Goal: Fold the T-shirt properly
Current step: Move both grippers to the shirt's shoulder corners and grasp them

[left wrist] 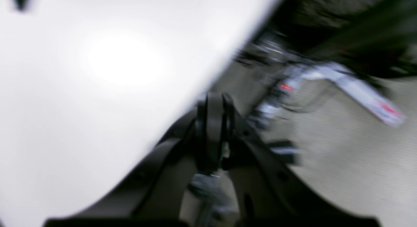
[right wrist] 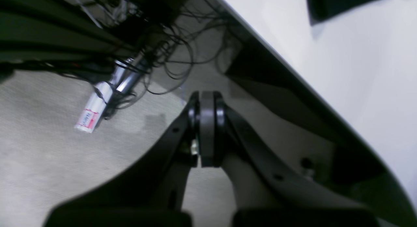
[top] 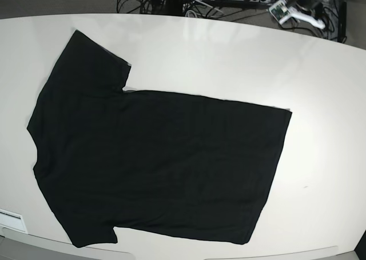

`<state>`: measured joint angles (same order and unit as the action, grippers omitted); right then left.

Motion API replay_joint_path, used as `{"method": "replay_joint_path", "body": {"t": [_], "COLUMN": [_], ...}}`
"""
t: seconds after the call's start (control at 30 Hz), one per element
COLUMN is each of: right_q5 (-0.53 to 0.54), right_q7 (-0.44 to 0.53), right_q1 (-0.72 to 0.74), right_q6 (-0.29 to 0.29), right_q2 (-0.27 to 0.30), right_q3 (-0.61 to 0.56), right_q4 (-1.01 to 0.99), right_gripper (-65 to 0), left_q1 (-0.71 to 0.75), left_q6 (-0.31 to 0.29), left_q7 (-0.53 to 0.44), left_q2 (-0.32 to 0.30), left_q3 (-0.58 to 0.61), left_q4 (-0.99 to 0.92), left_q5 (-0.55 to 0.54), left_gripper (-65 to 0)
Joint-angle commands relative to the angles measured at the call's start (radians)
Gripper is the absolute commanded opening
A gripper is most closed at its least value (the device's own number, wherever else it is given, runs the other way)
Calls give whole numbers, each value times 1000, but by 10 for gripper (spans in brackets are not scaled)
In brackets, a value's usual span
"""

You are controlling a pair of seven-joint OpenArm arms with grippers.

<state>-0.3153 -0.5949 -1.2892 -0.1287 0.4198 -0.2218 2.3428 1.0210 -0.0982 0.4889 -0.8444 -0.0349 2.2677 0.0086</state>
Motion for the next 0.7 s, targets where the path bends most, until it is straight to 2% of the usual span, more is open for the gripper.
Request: {"method": "replay_joint_path", "body": {"t": [0.0, 0.07, 0.17, 0.23, 0.37, 0.47, 0.57, 0.67], "right_q5": [-15, -14, 35, 88, 106, 106, 119, 147], "right_q7": [24, 38, 87, 95, 94, 98, 109, 109], "right_q1": [14, 70, 184, 262, 391, 446, 480, 509], "right_q6": [-10, 15, 141, 197, 208, 210, 265, 280], "right_q2": [15, 32, 37, 37, 38, 38, 38, 43], "right_q3": [0, 0, 0, 0, 0, 0, 0, 0], "right_q4": [13, 13, 13, 13, 13, 13, 6, -38], "right_gripper": [-650, -650, -650, -650, -650, -650, -650, -650], "left_q1": [-24, -95, -209, -280, -443, -566, -686, -838], "left_q6": [-8, -71, -133, -169, -268, -296, -295, -298], "left_q7": [-27, -59, -141, -188, -257, -268, -367, -436], "left_q2": [-7, -13, -60, -88, -128, -188, -246, -275], "left_q3": [-27, -56, -64, -64, -40, 59, 224, 408], "left_q4": [10, -1, -42, -92, -220, -301, -389, -470], "left_q5": [10, 7, -36, -43, -46, 7, 170, 278], "left_gripper": [-650, -650, -650, -650, -650, -650, -650, -650]}}
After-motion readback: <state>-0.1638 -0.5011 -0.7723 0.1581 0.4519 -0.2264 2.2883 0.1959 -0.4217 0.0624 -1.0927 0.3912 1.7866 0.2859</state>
